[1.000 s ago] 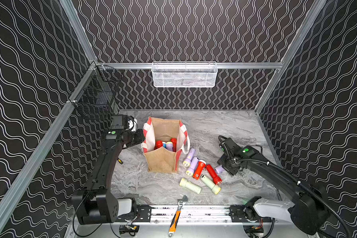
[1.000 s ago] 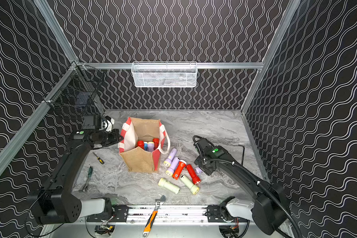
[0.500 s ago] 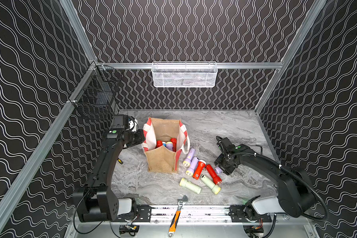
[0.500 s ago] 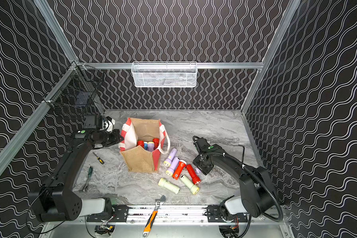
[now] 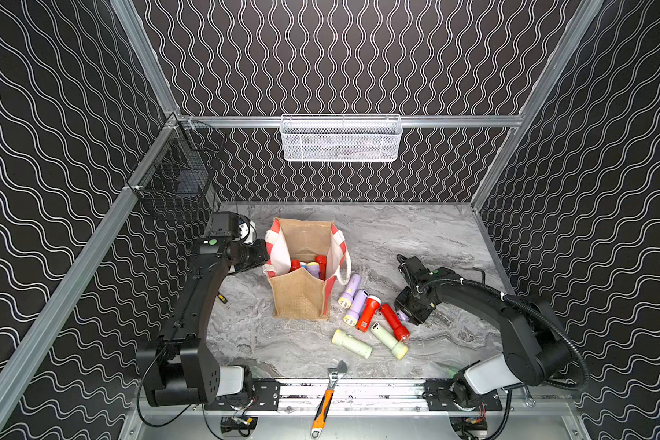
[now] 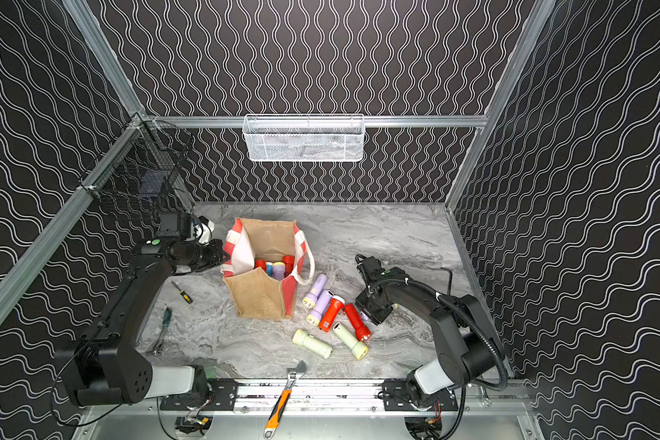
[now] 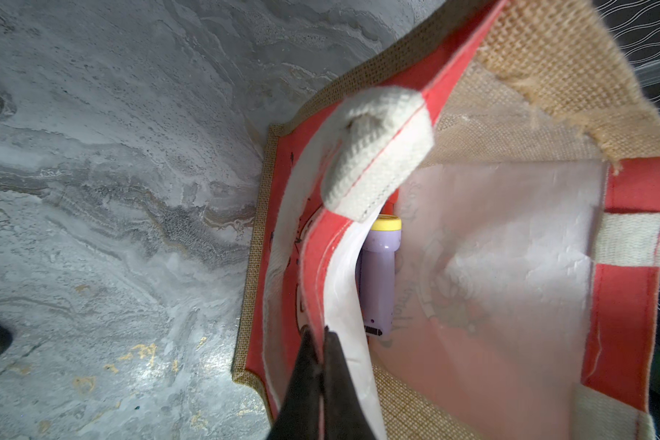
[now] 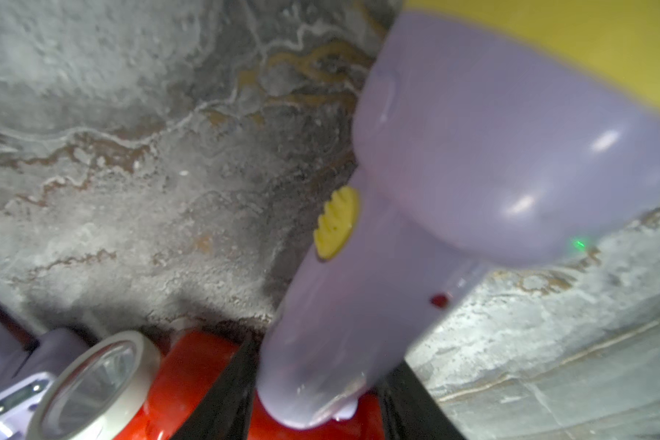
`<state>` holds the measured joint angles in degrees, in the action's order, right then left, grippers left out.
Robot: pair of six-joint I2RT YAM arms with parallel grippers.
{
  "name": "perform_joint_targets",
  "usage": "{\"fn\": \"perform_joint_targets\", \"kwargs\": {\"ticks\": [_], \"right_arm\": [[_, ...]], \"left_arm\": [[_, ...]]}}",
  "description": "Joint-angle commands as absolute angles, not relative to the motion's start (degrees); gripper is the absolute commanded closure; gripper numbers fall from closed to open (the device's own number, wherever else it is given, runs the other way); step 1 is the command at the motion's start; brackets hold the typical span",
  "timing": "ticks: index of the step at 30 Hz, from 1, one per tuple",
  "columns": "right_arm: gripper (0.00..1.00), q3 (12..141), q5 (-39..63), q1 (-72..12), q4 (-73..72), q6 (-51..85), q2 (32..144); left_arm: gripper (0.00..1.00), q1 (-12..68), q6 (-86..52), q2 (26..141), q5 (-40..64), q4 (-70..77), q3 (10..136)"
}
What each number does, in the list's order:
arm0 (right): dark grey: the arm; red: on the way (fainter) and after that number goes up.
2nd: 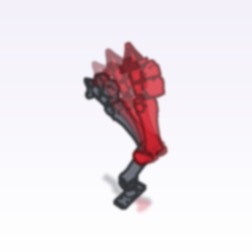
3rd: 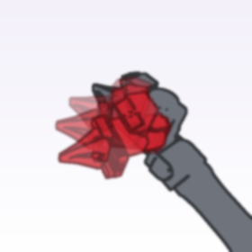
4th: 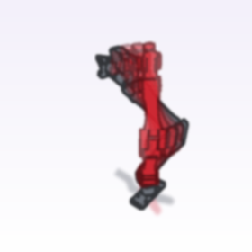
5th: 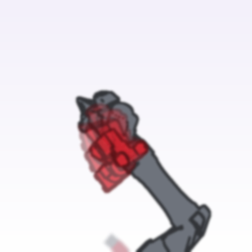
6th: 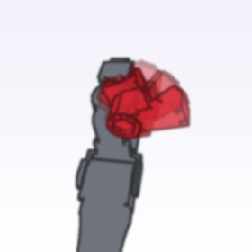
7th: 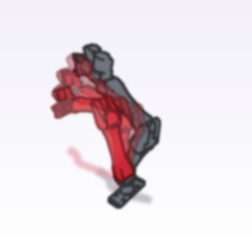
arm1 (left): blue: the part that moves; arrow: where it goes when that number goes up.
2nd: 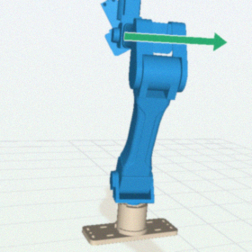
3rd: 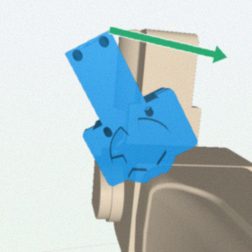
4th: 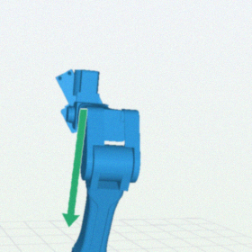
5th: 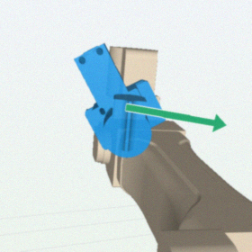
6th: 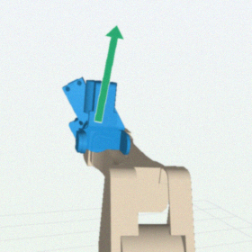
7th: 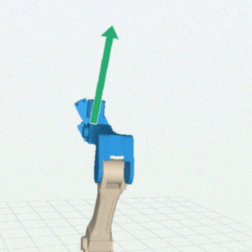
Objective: Put the flashlights into the tote bags
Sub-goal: Pick up the flashlight from the center of the board.
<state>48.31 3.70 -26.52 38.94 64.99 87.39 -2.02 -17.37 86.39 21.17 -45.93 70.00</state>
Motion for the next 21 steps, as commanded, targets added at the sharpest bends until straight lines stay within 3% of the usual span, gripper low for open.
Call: {"fn": "perform_joint_targets", "kwargs": {"ticks": [1, 15, 21], "right_arm": [[0.48, 48.4, 2.7, -26.4, 39.0, 65.1, 88.2], [0.43, 46.5, -3.4, -25.7, 38.0, 65.2, 87.4], [0.53, 45.4, -2.1, -25.7, 36.1, 65.1, 88.5]], "left_arm": [[0.95, -2.0, -16.2, 86.3, 21.2, -44.9, 70.1], [0.95, -1.9, -16.2, 86.6, 21.4, -44.9, 70.1], [0.95, -1.9, -16.2, 86.8, 21.1, -45.0, 70.2]]}}
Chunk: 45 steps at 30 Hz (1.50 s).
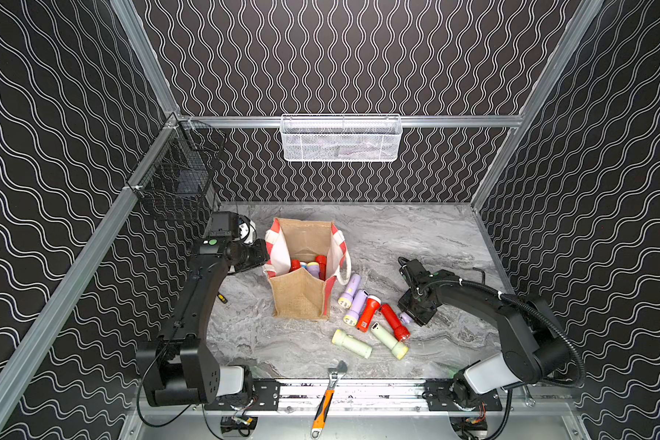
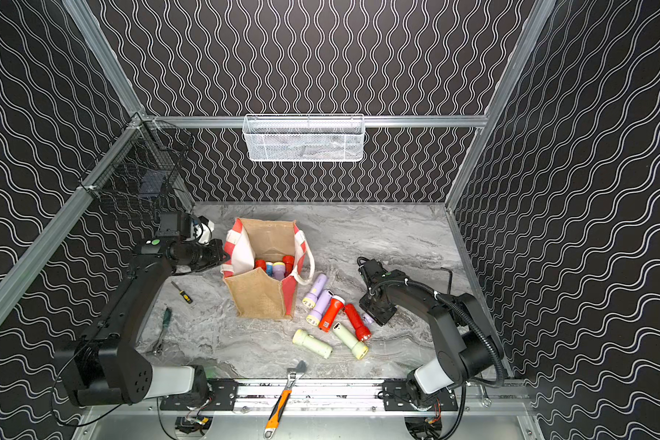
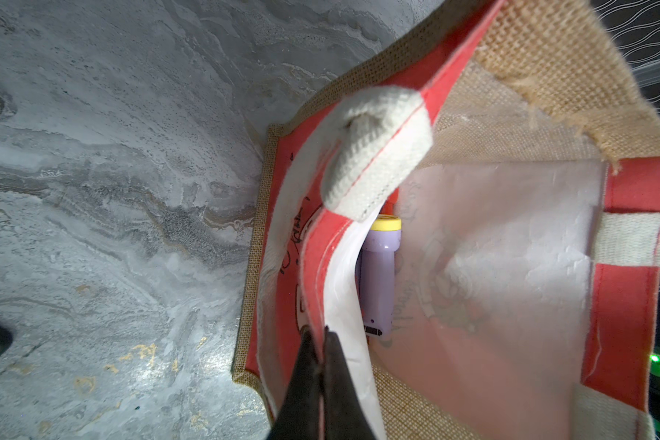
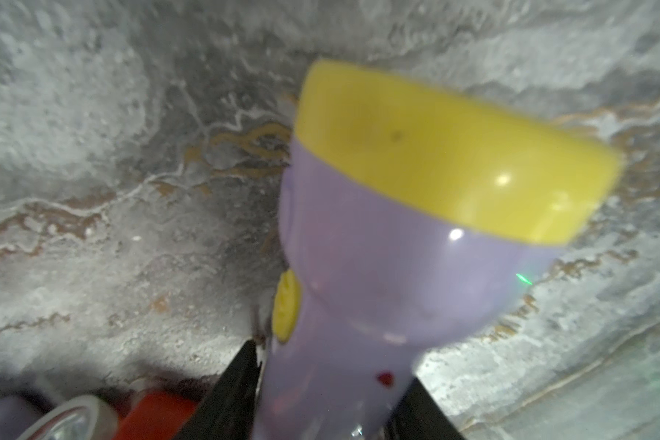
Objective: Put the flashlights into the tote bags
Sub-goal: Pick up the flashlight from the center of the board, then place the flashlight in the canvas bag.
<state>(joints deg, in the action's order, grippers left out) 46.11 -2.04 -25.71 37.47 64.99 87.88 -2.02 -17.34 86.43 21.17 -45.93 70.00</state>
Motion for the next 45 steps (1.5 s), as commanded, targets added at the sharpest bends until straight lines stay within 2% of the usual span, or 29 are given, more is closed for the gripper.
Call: {"fn": "perform_joint_targets", "kwargs": {"ticks": [1, 9, 14, 23, 31, 39, 45], "right_arm": [[0.55, 45.4, -2.0, -25.7, 36.3, 65.2, 88.6], [0.7, 49.3, -5.6, -25.7, 41.5, 62.3, 86.9], [0.69, 56.7, -9.7, -26.0, 46.8, 59.0, 84.7], [0.69, 81.3, -11.5, -31.8, 50.9, 51.7, 86.5], [0.68, 99.7, -5.3, -45.4, 41.4, 43.1, 96.8], [0.67, 115.4, 0.3, -52.5, 38.9, 36.6, 111.4], [0.67, 121.3, 4.9, -53.4, 39.3, 36.2, 121.0]], "left_arm": [[0.95, -2.0, -16.2, 86.9, 21.2, -45.0, 70.3], [0.95, -2.0, -16.1, 86.9, 21.1, -45.1, 70.4], [0.95, -2.0, -16.2, 86.9, 21.2, -45.1, 70.5], [0.95, -1.9, -16.1, 85.9, 21.2, -45.2, 70.7], [0.95, -1.9, -16.2, 85.2, 21.7, -44.9, 70.3], [0.95, -1.9, -16.3, 85.2, 22.3, -44.8, 70.1], [0.95, -1.9, -16.2, 85.1, 22.2, -44.8, 70.0]]}}
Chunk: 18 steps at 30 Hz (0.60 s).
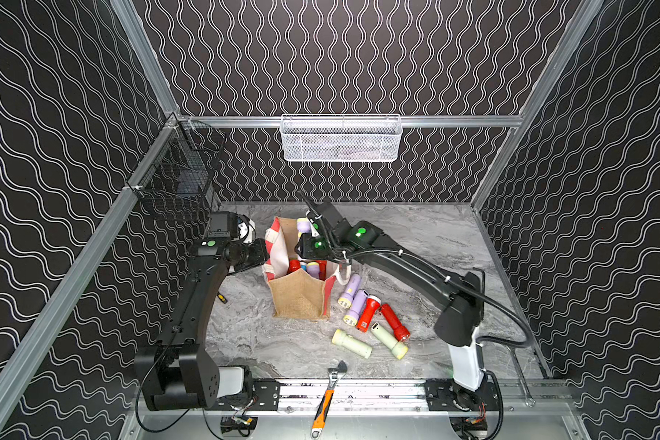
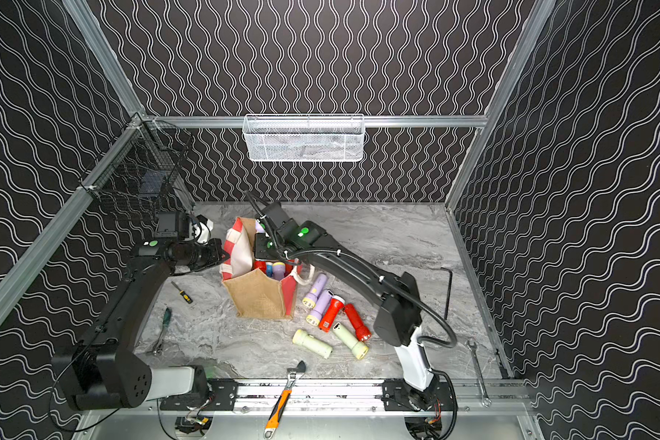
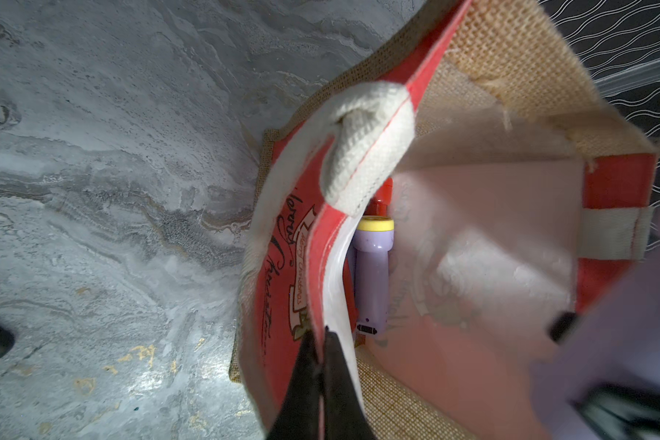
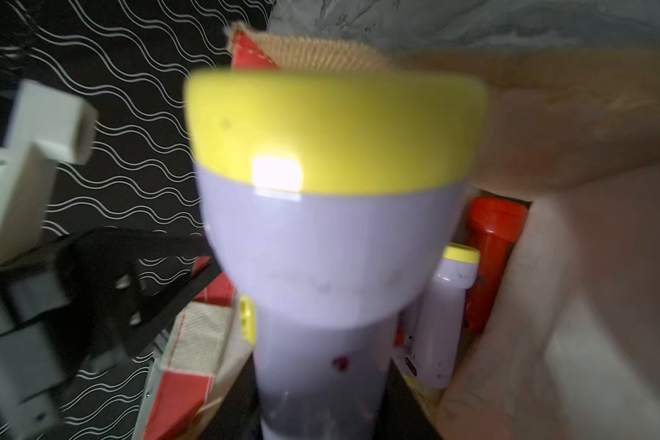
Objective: Put the flashlights into the tote bags
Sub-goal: Place the flashlight in the canvas bag.
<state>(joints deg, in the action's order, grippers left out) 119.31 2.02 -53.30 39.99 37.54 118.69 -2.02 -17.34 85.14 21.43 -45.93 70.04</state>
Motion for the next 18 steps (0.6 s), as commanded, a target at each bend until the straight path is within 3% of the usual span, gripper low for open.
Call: {"fn": "perform_joint_targets", "kwargs": {"ticks": [1, 10, 18], "right_arm": [[0.67, 121.6, 5.3, -53.4, 39.6, 36.3, 122.2], [0.65, 121.1, 11.3, -53.4, 42.9, 33.7, 128.5], [0.63, 120.3, 10.6, -53.3, 49.0, 29.9, 133.3]], "left_arm": [[0.95, -2.0, -16.2, 85.2, 22.2, -44.9, 69.9], [0.95, -2.0, -16.1, 85.5, 22.1, -44.9, 70.1], [0.95, -2.0, -16.2, 85.8, 21.8, -44.8, 70.0]]}}
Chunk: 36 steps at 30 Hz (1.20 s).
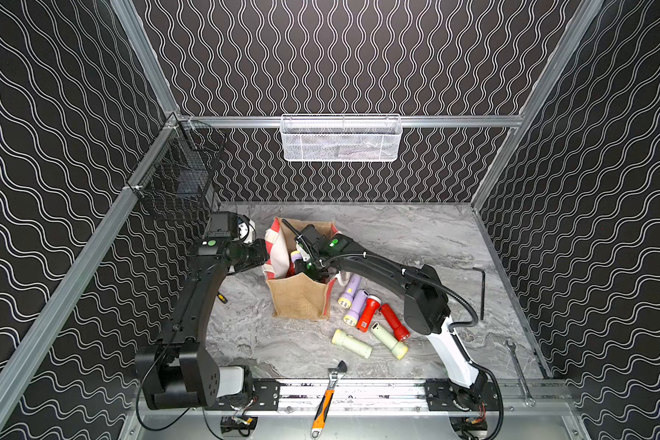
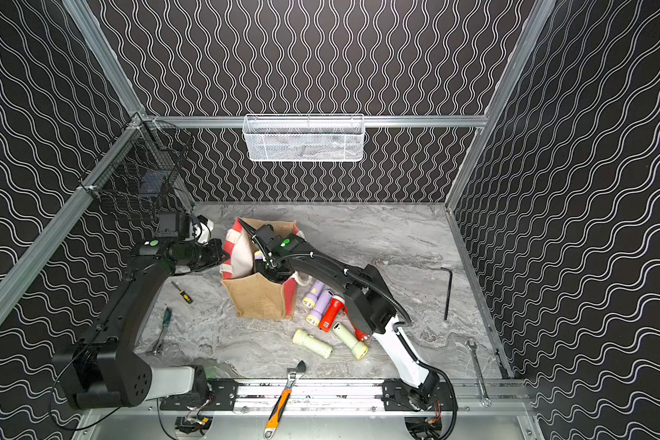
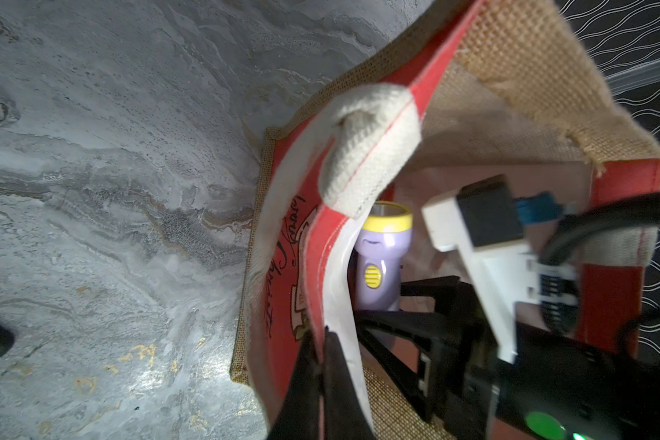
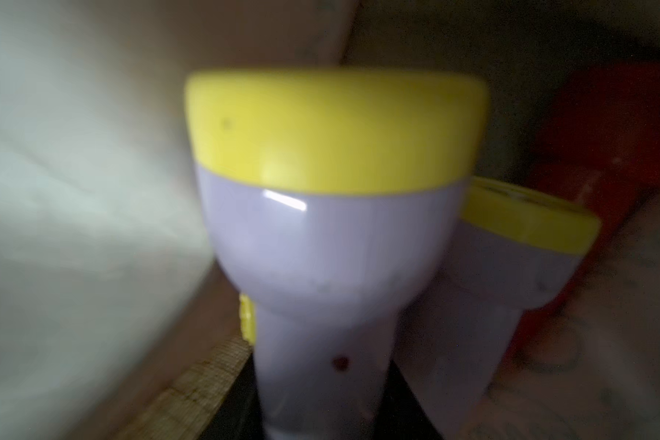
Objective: Put the flashlights into the tote bags
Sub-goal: Place the flashlight in the canvas bag.
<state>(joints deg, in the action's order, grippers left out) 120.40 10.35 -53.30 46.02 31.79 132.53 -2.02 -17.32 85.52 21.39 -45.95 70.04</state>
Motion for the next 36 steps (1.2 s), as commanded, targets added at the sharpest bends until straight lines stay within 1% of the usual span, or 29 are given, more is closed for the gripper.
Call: {"fn": "perform_joint_targets", "kwargs": {"ticks": [1, 9, 15, 16, 17, 19, 20, 21, 23, 28, 33, 36], "right_arm": [[0.63, 120.3, 10.7, -53.2, 49.2, 30.1, 133.8], [0.63, 122.5, 12.5, -52.1, 51.7, 31.6, 137.9], [0.64, 121.8, 12.8, -51.4, 51.3, 32.2, 137.6], [0.63, 121.8, 12.9, -51.3, 51.2, 32.2, 137.4], [0.61, 121.9, 13.2, -51.2, 51.1, 32.3, 137.0], [0.55, 122.3, 13.8, -51.0, 50.5, 32.3, 136.0], [0.5, 122.5, 14.3, -50.9, 50.0, 32.3, 135.1], [0.48, 122.7, 14.5, -50.9, 49.5, 32.3, 134.2], [0.45, 123.2, 14.9, -50.8, 48.6, 32.2, 132.4], [0.42, 122.3, 14.3, -50.3, 46.1, 32.1, 126.8], [0.41, 118.5, 13.6, -49.5, 44.2, 32.4, 120.4], [0.4, 114.7, 11.3, -49.5, 42.5, 30.7, 115.5]], "left_arm": [[0.95, -2.0, -16.1, 85.8, 21.8, -44.9, 70.0], [0.95, -2.0, -16.1, 86.0, 22.0, -44.9, 70.0], [0.95, -1.9, -16.1, 85.9, 21.7, -45.0, 69.9], [0.95, -1.9, -16.1, 85.9, 21.7, -44.9, 69.9], [0.95, -2.0, -16.1, 85.9, 21.7, -44.9, 69.9], [0.95, -1.9, -16.1, 86.0, 21.7, -44.9, 69.9], [0.95, -1.9, -16.1, 86.0, 21.7, -45.0, 69.9], [0.95, -2.0, -16.2, 86.0, 21.7, -44.9, 70.0], [0.95, -2.0, -16.2, 86.0, 21.7, -44.9, 69.9], [0.95, -1.9, -16.2, 85.9, 21.7, -44.9, 69.8], [0.95, -1.9, -16.2, 85.8, 21.8, -44.8, 69.9], [0.95, -2.0, -16.2, 85.6, 22.0, -44.9, 70.0]]}}
